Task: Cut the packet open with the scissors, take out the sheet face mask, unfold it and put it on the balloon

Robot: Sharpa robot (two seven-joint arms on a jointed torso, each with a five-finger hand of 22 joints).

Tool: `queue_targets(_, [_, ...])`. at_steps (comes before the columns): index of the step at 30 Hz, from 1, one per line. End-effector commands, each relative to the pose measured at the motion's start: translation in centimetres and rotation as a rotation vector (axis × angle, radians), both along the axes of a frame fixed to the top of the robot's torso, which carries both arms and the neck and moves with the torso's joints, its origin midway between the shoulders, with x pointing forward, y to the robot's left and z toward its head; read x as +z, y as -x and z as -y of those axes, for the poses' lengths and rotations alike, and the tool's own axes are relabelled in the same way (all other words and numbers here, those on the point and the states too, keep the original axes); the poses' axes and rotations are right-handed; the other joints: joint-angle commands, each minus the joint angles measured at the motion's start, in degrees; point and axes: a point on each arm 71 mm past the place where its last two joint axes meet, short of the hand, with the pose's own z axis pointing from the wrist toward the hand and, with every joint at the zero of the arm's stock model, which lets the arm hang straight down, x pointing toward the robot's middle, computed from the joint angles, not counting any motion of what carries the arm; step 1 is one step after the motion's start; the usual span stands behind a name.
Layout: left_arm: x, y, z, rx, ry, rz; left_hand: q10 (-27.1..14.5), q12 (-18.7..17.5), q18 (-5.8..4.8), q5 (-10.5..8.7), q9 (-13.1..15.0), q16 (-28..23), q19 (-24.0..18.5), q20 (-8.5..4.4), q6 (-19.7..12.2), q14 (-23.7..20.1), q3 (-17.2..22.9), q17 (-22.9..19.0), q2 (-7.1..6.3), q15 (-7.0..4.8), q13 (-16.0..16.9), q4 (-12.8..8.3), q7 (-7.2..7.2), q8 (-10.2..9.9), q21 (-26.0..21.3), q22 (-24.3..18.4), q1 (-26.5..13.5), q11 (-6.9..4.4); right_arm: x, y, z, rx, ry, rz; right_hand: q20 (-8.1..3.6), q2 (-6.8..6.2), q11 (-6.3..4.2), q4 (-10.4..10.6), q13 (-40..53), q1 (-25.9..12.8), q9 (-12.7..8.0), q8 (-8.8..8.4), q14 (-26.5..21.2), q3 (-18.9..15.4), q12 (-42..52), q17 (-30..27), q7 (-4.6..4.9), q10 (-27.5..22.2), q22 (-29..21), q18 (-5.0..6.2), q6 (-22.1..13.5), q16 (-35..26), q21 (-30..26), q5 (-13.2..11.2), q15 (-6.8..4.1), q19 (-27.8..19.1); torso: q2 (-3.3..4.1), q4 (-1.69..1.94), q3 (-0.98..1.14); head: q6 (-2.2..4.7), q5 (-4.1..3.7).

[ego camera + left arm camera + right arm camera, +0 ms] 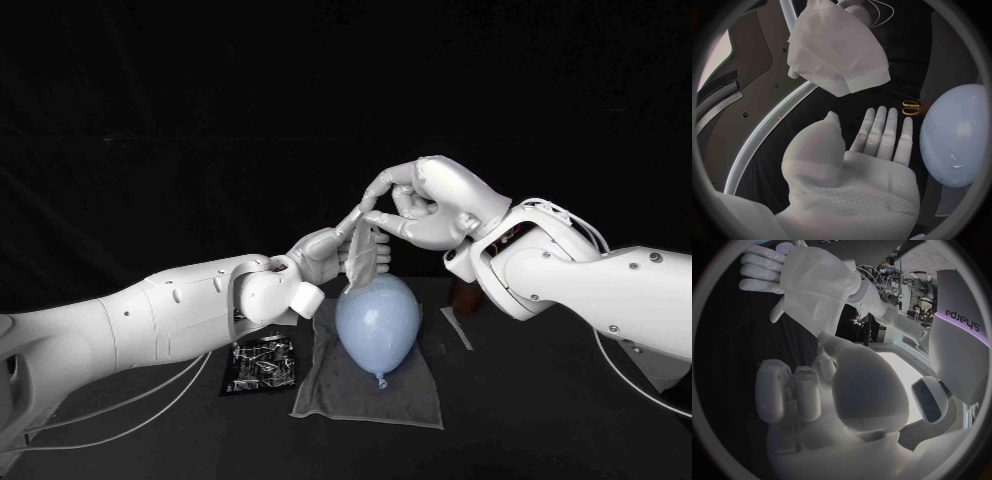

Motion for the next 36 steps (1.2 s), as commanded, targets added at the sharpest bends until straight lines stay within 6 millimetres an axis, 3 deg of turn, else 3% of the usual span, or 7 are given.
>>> queue_targets(1, [0.4,0.1,0.5,-0.051,0.096,-0.036,1.05,0.53,-0.29,0.03,-0.02,0.25,1.93,-0.14,0.01,0.14,-1.97,-0.12,2.78,-0.19,0.24,-0.04,2.33,0.04,0.01,0.17,-3.59,0.52,0.1,0.1,-0.1,0.009,-0.008,0.01,-0.22,0.08,-0.6,-0.01,0.03,-0.62,0.04,0.25,5.97,0.38,-0.2,14.64,0.01,1.15,12.57,-1.09,0.31,0.22,0.3,0.16,-0.24,3.58,-0.03,0.02,0.04,-0.11,-0.05])
queue_targets(4, [0.4,0.2,0.7,-0.07,0.117,-0.054,5.86,2.32,1.65,0.03,0.45,2.85,12.65,-0.59,2.47,4.96,-4.33,1.12,6.08,-1.66,0.97,-0.12,2.48,1.59,2.31,1.33,-6.28,-0.46,0.1,0.0,-0.1,0.009,-0.008,0.011,-0.22,0.08,-0.6,-0.01,0.03,-0.62,0.04,0.25,5.97,0.38,-0.2,14.64,0.01,1.15,12.57,-1.09,0.31,0.22,0.3,0.16,-0.24,3.58,-0.03,-0.03,-0.01,-0.13,-0.11])
queue_targets(7, [0.4,0.3,0.9,-0.107,0.134,-0.069,7.27,2.48,3.75,0.09,0.67,4.88,16.01,-0.69,3.52,8.6,-5.89,2.41,7.48,-2.66,1.11,-0.02,2.01,2.46,3.57,1.63,-7.04,-1.1,0.1,0.0,-0.1,0.008,-0.008,0.01,-0.22,0.08,-0.6,-0.01,0.03,-0.62,0.04,0.25,5.97,0.38,-0.2,14.64,0.01,1.15,12.57,-1.09,0.31,0.22,0.3,0.16,-0.24,3.58,-0.02,0.03,0.01,-0.16,-0.19])
queue_targets(8, [0.4,0.4,1.0,-0.122,0.139,-0.075,9.66,3.2,5.89,0.11,1.1,7.04,19.35,-0.8,5.27,12.56,-7.47,3.93,9.01,-3.9,1.51,-0.15,1.39,3.71,4.84,1.93,-8.17,-1.98,0.1,0.0,-0.1,0.007,-0.007,0.01,-0.22,0.08,-0.6,-0.01,0.03,-0.62,0.04,0.25,5.97,0.38,-0.2,14.64,0.01,1.15,12.57,-1.09,0.31,0.22,0.3,0.16,-0.24,3.58,-0.01,0.03,0.0,-0.19,-0.22])
queue_targets(10, [0.4,0.5,1.1,-0.138,0.145,-0.081,11.96,3.89,6.76,0.07,1.59,8.08,21.26,-0.75,6.89,14.47,-8.93,5.13,10.0,-4.69,1.97,-0.08,0.76,4.88,5.25,1.84,-8.39,-2.66,0.1,0.0,-0.1,0.006,-0.007,0.01,-0.22,0.08,-0.6,-0.01,0.03,-0.62,0.04,0.25,5.97,0.38,-0.2,14.64,0.01,1.15,12.57,-1.09,0.31,0.22,0.3,0.16,-0.24,3.58,-0.04,0.02,-0.03,-0.24,-0.23])
queue_targets(23, [0.5,0.4,0.1,-0.129,0.154,-0.078,19.05,5.65,6.76,0.12,4.05,10.85,26.84,-2.6,12.08,19.42,-6.29,10.76,10.61,-7.31,3.37,0.02,-1.85,9.17,5.71,1.15,-11.19,-5.41,-0.5,-1.1,0.9,-0.028,0.026,-0.017,-0.21,0.07,-0.6,-0.03,0.03,-0.69,0.03,0.27,5.97,0.47,-0.23,14.62,0.02,1.14,12.58,-1.1,0.28,0.21,0.34,0.16,-0.23,3.58,-0.08,0.05,-0.02,-0.3,-0.19])
queue_targets(36, [0.5,0.3,-0.5,-0.11,0.154,-0.071,20.29,5.85,6.75,0.12,4.67,11.29,27.5,-2.82,12.89,20.31,-5.23,12.19,10.57,-7.81,3.53,-0.02,-2.4,10.01,5.52,1.02,-11.5,-5.93,-1.5,-1.9,1.7,-0.049,0.067,-0.061,-0.2,0.04,-0.59,-0.05,0.01,-0.75,0.02,0.28,5.97,0.51,-0.27,14.64,0.02,1.13,12.55,-1.08,0.26,0.22,0.23,0.16,-0.21,3.55,-0.08,-0.02,-0.04,-0.56,0.0])
